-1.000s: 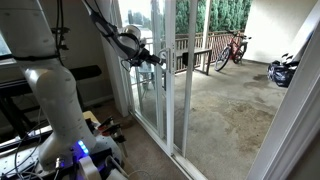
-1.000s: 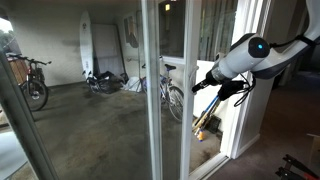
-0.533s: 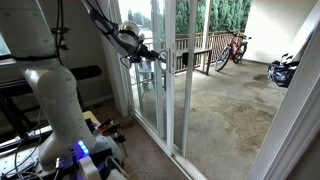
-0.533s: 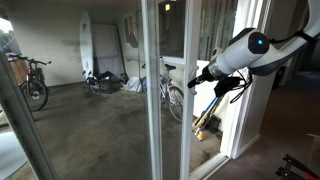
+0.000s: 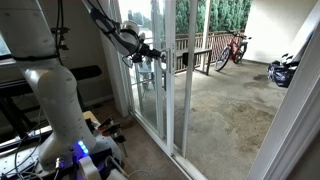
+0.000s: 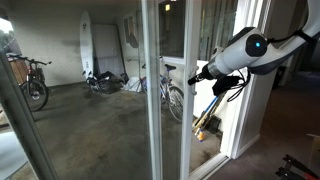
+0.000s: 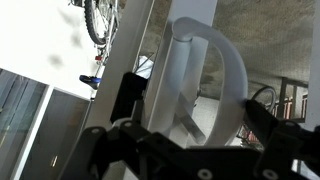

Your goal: Close the door

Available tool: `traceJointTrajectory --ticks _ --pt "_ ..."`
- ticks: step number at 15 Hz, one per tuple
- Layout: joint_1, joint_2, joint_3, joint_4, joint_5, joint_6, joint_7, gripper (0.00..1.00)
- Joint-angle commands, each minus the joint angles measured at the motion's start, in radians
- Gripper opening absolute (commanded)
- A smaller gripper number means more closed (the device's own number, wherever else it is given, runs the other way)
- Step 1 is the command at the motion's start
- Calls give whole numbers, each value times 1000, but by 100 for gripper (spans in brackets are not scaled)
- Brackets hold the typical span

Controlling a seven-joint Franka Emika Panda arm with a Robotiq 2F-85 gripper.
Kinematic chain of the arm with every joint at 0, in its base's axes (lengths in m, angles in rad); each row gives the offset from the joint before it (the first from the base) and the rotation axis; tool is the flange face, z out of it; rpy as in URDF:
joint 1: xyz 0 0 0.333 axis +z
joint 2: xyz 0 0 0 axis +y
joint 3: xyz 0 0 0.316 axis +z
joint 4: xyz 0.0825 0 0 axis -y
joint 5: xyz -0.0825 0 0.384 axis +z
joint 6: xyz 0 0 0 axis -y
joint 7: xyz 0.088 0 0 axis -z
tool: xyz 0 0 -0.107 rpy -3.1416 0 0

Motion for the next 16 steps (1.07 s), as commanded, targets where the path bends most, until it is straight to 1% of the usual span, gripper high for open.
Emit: traceJointTrajectory --ticks 1,5,12,16 --pt "-12 -16 -12 -15 -43 -27 47 100" --pt "-34 -16 -43 -15 -25 50 44 100" --pt "-84 -79 -152 -38 -31 275 79 100" --pt "-89 -100 -197 -40 -38 347 85 100"
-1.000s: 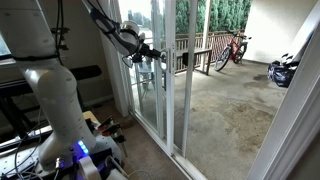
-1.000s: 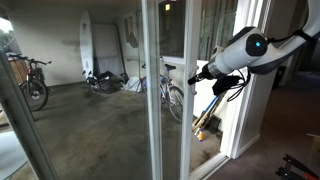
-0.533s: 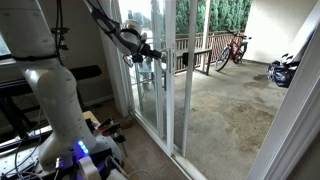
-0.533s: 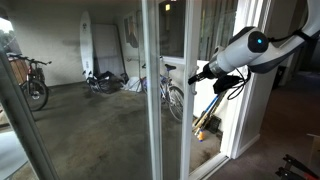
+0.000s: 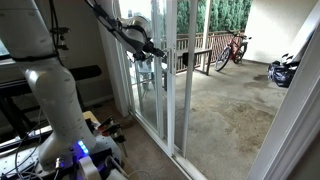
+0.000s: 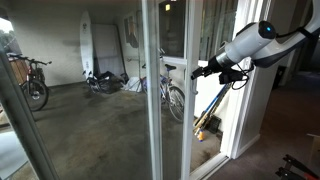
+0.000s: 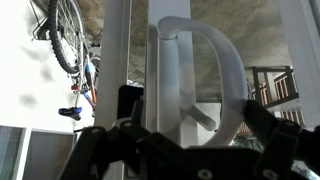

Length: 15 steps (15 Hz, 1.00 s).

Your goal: Close the door

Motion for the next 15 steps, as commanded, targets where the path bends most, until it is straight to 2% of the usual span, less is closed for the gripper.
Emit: traceJointTrajectory --ticks 1,5,15 --pt "-47 -57 -58 -41 -37 7 24 100" --pt "-33 -49 -67 -36 -37 5 19 100" --pt "10 57 -22 26 6 -48 -27 100"
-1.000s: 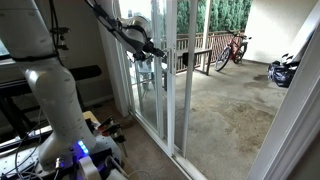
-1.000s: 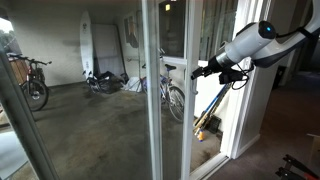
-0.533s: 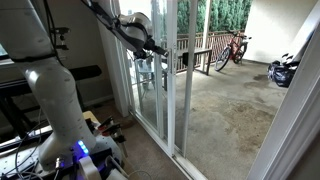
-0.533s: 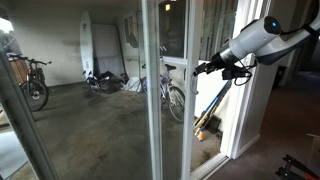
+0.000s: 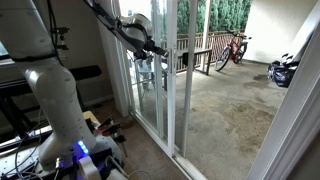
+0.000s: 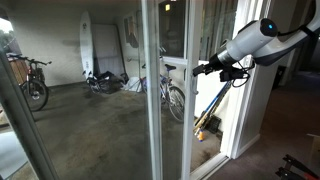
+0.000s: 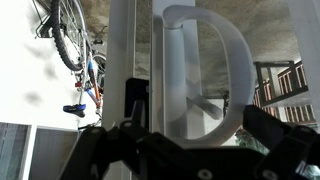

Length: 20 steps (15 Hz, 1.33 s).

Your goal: Close the door

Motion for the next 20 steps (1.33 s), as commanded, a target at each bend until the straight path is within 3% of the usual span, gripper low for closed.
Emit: traceJointTrajectory --ticks 1,10,20 --pt "2 83 4 32 9 -51 -29 100" --pt "24 189 22 45 31 -114 -77 100" --pt "72 164 53 54 16 -146 -92 100"
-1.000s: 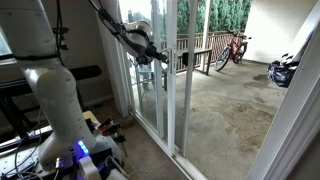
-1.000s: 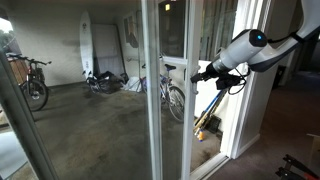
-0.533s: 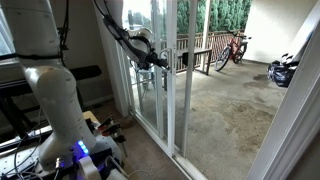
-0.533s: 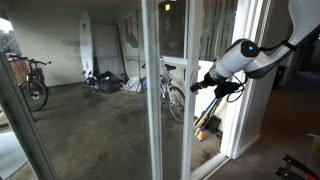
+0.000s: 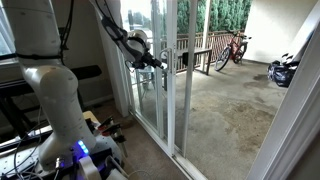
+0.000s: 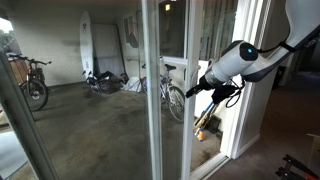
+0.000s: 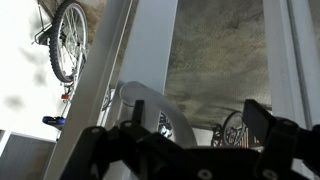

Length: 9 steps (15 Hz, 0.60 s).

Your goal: Close the door

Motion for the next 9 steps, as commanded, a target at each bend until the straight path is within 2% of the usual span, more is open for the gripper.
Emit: traceJointTrajectory --ticks 1,9 --pt "-4 -39 -6 4 5 -20 -20 100" --pt "-20 -94 -53 -3 -12 -53 3 100"
